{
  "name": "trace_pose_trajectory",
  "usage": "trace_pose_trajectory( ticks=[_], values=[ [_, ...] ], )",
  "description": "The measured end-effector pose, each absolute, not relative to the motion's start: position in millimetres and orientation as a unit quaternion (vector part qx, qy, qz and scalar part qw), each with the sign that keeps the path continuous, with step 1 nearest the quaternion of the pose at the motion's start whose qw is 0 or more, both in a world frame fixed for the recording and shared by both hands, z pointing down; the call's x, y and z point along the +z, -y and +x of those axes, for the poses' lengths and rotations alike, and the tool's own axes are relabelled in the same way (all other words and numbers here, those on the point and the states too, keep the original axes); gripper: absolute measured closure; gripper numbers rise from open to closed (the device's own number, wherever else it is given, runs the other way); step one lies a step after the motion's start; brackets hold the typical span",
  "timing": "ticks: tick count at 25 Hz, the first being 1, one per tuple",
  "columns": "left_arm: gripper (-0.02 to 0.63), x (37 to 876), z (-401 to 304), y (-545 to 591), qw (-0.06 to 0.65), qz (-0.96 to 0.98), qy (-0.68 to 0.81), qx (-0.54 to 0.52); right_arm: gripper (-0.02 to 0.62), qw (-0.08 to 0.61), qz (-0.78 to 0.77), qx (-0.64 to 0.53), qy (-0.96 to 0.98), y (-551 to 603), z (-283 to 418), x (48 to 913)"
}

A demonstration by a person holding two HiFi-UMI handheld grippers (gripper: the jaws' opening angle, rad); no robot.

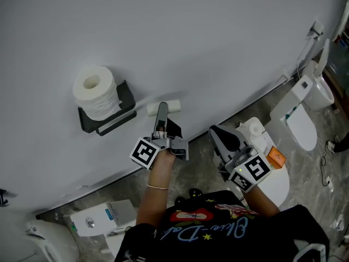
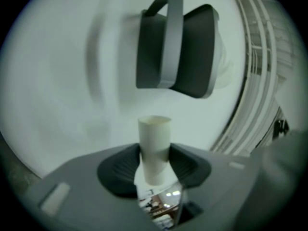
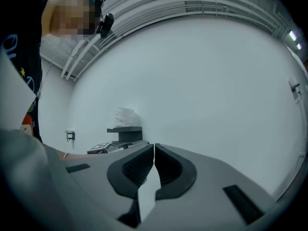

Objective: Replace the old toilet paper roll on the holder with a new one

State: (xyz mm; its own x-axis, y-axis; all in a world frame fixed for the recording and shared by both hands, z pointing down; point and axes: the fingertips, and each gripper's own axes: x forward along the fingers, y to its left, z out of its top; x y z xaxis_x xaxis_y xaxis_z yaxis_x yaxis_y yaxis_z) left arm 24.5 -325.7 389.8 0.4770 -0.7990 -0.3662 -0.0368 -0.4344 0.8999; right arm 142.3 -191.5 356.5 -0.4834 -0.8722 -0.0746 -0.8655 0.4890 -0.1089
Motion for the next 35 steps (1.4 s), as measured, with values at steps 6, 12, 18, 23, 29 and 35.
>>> trace_pose_trajectory(
  ticks=[6,12,18,23,29,35],
  values=[
    [0.434,403,-2,289,0.371,0.789,0.364,-0.328,0.58,0.068,-0.483,-0.041,-0.872,197,130,359],
    [0.434,410,-72,239,0.25,0.823,0.466,-0.209,0.581,0.069,-0.433,-0.054,-0.897,201,85,364],
    [0.433,411,-134,185,0.092,0.817,0.568,-0.038,0.581,0.062,-0.395,-0.063,-0.914,196,47,374],
    [0.433,410,-160,161,0.045,0.792,0.609,0.007,0.58,0.06,-0.376,-0.069,-0.922,190,28,377],
    [0.433,407,-160,155,0.036,0.784,0.619,0.021,0.58,0.064,-0.369,-0.065,-0.925,188,23,373],
    [0.422,401,-152,154,0.023,0.79,0.612,0.034,0.581,0.064,-0.37,-0.066,-0.924,188,27,374]
  ],
)
